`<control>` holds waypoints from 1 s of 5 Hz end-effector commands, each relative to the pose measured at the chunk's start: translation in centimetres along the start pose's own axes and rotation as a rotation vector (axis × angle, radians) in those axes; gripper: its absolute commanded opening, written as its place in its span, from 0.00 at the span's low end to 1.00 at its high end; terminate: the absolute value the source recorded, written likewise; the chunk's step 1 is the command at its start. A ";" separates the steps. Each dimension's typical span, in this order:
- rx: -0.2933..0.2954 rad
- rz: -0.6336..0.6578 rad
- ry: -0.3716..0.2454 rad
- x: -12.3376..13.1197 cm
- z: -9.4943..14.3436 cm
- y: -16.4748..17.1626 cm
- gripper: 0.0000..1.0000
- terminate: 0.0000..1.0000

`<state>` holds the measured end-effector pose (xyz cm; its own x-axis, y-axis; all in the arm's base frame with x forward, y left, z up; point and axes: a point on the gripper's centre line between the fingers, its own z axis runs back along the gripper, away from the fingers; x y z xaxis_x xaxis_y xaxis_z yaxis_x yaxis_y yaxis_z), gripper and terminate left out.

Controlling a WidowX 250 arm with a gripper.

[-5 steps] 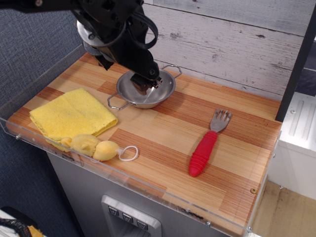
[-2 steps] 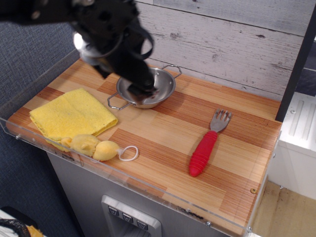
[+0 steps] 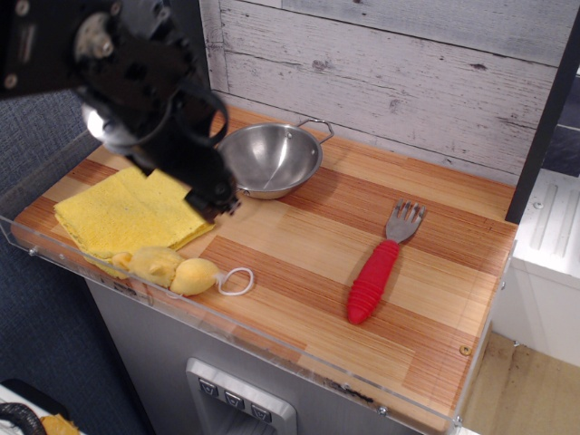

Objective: Put the yellow sponge in the kadai.

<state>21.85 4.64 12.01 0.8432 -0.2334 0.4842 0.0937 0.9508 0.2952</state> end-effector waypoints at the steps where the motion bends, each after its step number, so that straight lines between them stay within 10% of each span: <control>1: -0.019 -0.012 0.081 -2.1 -2.2 0.0 1.00 0.00; 5: -0.035 -0.003 0.181 -3.4 -6.2 -0.1 1.00 0.00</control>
<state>21.78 6.50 4.32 0.9343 -0.1983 0.2964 0.1227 0.9592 0.2549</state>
